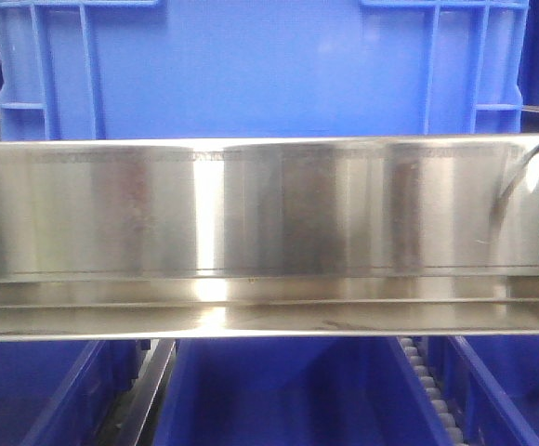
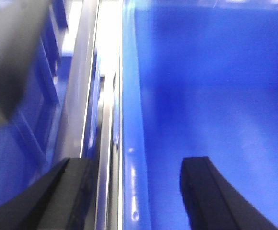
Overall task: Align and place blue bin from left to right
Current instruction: 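Close both grippers around the side rims of the blue bin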
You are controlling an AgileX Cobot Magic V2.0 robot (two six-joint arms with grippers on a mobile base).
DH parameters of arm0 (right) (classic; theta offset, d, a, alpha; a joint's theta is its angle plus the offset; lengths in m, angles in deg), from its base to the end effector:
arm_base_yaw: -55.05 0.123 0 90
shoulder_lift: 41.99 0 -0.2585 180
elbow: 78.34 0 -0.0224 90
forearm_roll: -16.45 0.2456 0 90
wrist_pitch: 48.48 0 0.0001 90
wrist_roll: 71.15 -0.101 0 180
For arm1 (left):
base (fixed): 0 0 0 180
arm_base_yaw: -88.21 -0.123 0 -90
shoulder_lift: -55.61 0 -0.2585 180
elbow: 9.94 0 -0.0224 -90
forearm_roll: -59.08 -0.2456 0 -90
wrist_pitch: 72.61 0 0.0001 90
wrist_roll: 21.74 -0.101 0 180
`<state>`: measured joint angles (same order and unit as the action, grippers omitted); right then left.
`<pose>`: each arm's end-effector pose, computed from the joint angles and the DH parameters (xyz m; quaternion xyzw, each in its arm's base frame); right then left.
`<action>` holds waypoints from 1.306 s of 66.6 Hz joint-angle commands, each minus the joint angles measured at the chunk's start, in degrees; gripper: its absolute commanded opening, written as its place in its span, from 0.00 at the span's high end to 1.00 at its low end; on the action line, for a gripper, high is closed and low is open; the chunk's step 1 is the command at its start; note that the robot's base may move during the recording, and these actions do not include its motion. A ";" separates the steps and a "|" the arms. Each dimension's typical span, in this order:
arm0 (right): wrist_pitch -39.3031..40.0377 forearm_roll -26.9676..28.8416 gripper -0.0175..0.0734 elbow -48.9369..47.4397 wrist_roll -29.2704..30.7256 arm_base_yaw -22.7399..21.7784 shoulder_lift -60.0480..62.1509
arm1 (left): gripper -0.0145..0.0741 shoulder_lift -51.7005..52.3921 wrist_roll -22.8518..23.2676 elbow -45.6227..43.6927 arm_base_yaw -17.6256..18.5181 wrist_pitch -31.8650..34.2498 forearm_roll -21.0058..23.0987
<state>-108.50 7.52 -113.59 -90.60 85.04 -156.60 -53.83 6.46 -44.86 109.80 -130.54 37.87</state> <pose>0.3622 0.1934 0.3497 -0.0989 0.9298 0.0750 0.3464 0.3737 -0.1146 0.3912 -0.0254 0.8995 -0.0016 0.4361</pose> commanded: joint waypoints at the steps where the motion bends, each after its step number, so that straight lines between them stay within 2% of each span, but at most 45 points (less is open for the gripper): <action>1: 0.49 -0.47 0.89 -0.44 0.03 -0.24 0.37 | 0.46 -0.73 2.07 -1.17 0.43 -0.01 -1.55; 28: 0.49 -0.47 0.89 -0.44 0.03 -0.24 0.37 | 0.46 -4.34 2.44 -2.60 0.43 -0.38 -2.90; 87: 0.49 -0.47 0.89 -0.44 0.03 -0.24 0.37 | 0.46 -5.37 2.44 -2.60 0.43 -1.03 -4.12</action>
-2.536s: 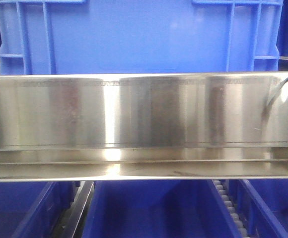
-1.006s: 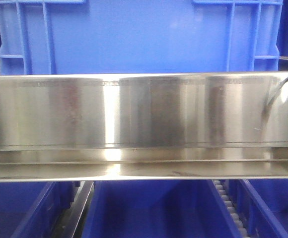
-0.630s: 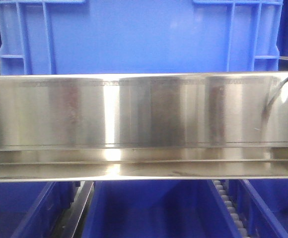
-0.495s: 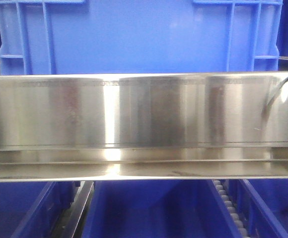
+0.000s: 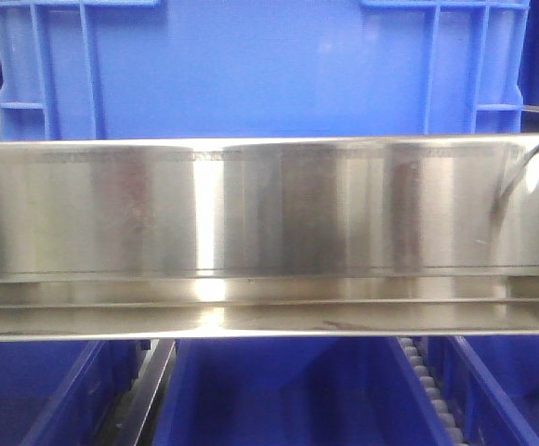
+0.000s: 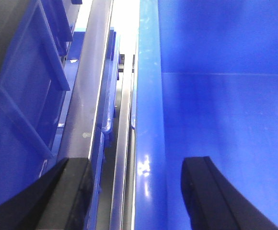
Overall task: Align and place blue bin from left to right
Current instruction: 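Close both grippers around the side rims of the blue bin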
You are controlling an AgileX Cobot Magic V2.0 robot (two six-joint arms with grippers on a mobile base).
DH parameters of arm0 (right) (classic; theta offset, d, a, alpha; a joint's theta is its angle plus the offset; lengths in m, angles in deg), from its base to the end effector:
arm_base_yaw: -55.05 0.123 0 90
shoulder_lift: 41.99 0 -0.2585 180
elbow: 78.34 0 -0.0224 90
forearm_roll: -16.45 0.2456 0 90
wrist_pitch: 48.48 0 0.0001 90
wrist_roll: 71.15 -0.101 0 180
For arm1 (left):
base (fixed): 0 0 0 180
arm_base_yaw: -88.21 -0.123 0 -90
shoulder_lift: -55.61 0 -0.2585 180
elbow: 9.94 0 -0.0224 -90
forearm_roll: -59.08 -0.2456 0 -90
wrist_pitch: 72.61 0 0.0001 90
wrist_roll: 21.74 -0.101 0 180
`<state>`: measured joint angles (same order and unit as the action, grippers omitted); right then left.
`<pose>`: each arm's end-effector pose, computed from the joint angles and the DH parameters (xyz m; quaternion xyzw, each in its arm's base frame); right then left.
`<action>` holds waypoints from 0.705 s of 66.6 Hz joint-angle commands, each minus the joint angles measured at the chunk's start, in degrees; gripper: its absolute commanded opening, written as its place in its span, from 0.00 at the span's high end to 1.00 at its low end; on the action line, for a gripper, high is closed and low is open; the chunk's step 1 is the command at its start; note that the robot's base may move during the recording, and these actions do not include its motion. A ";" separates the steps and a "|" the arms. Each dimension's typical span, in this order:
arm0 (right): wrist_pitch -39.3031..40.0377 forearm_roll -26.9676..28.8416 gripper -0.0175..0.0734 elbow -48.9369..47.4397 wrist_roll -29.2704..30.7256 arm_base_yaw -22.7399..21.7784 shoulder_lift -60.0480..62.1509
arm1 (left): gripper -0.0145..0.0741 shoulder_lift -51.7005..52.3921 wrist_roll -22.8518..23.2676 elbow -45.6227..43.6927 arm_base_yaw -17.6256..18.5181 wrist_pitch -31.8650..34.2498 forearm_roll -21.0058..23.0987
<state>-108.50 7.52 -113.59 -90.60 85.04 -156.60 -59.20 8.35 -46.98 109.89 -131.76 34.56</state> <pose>0.3622 0.1934 0.3497 -0.0989 0.9298 0.0750 0.3464 0.3952 -0.1184 0.3654 -0.0324 0.9090 0.0319 0.4143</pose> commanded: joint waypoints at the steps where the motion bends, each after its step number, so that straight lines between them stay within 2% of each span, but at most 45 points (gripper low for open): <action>1: 0.49 -0.47 0.89 -0.44 0.03 -0.24 0.37 | 0.46 0.00 0.55 -0.49 0.33 0.20 -0.93; 47: 0.49 -0.47 0.89 -0.44 0.03 -0.24 0.37 | 0.46 -0.72 0.55 -0.49 0.33 -0.59 -1.72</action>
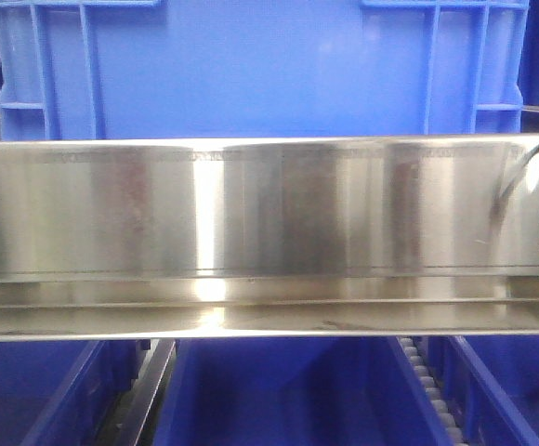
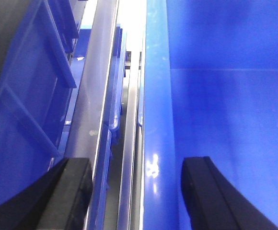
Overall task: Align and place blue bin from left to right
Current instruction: 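Close both grippers around the side rims of the blue bin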
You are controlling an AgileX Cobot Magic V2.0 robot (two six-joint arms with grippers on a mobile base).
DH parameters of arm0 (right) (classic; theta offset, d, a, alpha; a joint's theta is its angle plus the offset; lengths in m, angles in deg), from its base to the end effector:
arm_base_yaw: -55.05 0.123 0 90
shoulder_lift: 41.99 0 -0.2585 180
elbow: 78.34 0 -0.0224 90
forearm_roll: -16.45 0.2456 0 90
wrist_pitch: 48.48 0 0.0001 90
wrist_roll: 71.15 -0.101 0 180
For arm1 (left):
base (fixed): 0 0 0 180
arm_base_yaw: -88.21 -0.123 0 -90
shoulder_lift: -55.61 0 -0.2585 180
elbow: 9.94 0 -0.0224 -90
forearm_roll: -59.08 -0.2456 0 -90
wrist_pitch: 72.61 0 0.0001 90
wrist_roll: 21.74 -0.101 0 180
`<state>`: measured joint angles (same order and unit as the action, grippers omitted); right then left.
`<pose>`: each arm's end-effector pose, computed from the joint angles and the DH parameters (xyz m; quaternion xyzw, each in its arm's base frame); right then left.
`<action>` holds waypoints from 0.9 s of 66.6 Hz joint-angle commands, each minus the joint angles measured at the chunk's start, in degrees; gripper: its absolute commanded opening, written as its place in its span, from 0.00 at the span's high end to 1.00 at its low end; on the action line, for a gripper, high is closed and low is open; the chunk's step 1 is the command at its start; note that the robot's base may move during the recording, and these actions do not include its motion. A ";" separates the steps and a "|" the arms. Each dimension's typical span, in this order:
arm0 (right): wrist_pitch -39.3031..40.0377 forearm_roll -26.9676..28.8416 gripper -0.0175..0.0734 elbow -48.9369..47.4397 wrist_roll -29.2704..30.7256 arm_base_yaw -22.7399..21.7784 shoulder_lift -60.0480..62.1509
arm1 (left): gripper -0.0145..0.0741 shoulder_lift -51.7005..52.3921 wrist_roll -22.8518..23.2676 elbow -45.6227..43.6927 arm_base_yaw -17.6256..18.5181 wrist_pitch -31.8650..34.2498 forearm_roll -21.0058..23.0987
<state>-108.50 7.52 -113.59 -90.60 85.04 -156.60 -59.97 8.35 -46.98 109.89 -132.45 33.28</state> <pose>0.3622 0.1934 0.3497 -0.0989 0.9298 0.0750 0.3464 0.3980 -0.1173 0.3599 -0.0306 0.9114 0.0470 0.4077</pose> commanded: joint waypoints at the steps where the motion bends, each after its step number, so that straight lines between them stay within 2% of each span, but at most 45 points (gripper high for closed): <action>1: 0.49 -0.47 0.89 -0.44 0.03 -0.24 0.37 | 0.46 0.04 0.55 -0.49 0.33 0.10 -0.43; 60: 0.49 -0.47 0.89 -0.44 0.03 -0.24 0.37 | 0.48 0.04 0.55 -0.49 0.33 -1.73 0.70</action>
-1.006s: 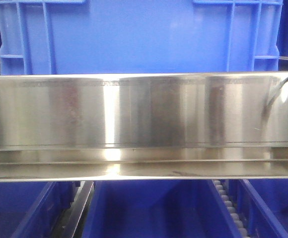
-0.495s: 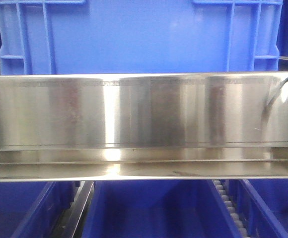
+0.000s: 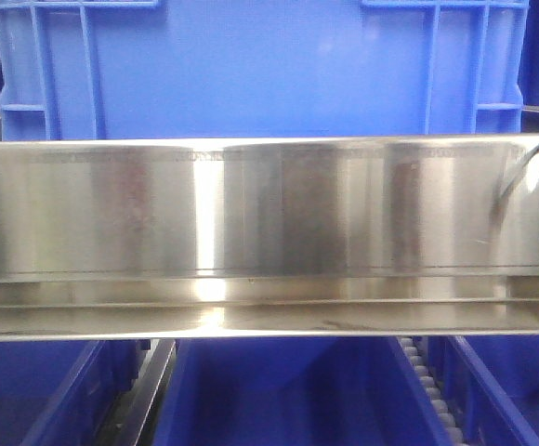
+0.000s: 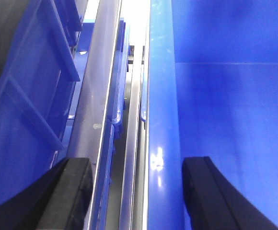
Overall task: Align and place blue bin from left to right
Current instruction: 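Close both grippers around the side rims of the blue bin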
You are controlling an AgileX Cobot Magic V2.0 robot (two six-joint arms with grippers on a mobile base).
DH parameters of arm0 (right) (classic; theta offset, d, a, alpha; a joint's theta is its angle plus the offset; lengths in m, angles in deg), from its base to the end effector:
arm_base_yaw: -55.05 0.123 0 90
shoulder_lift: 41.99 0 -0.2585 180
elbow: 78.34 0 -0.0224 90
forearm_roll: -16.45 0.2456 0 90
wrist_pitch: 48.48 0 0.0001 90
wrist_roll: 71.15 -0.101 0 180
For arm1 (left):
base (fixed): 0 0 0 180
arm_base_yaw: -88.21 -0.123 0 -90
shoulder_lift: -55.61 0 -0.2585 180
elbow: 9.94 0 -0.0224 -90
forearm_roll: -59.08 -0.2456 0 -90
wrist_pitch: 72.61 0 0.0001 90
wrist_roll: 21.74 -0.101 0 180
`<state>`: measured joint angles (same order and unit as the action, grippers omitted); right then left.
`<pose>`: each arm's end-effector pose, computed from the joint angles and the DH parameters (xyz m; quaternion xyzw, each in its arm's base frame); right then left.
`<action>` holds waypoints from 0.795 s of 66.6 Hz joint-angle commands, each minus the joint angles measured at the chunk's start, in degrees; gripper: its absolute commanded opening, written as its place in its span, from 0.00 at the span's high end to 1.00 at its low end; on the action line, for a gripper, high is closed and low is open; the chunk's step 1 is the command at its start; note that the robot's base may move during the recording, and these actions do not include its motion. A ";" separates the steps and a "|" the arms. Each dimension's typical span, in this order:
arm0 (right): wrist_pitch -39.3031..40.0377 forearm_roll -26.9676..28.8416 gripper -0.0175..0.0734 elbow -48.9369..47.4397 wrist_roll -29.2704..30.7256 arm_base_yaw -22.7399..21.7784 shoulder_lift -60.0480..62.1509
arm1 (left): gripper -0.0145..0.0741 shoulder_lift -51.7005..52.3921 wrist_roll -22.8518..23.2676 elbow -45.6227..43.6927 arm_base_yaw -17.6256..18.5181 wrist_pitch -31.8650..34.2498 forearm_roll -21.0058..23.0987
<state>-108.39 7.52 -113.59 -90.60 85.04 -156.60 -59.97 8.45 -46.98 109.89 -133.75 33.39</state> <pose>0.3623 0.1934 0.3498 -0.0989 0.9295 0.0754 0.3472 0.3965 -0.1163 0.3584 -0.0344 0.9152 0.0507 0.3983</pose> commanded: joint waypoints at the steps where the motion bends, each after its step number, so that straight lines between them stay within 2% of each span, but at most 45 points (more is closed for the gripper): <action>1: 0.39 -0.47 0.89 -0.44 0.03 -0.24 0.37 | 0.49 0.04 0.45 -0.49 0.33 -0.43 0.93; 6: 0.39 -0.47 0.89 -0.44 0.03 -0.24 0.37 | 0.59 0.04 0.45 -0.49 0.33 -0.43 2.23; 15: 0.39 -0.47 0.89 -0.44 0.03 -0.24 0.37 | 0.85 0.04 0.45 -0.49 0.33 -0.43 4.08; 20: 0.39 -0.47 0.89 -0.44 0.03 -0.24 0.37 | 0.96 0.04 0.45 -0.49 0.33 -0.32 4.16; 53: 0.83 -0.47 0.89 -0.59 0.03 -0.24 0.37 | 0.96 0.04 -0.31 -0.49 0.33 0.40 5.39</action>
<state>-107.91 7.52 -113.59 -90.60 85.04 -156.60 -59.97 8.32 -47.24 109.93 -133.51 37.73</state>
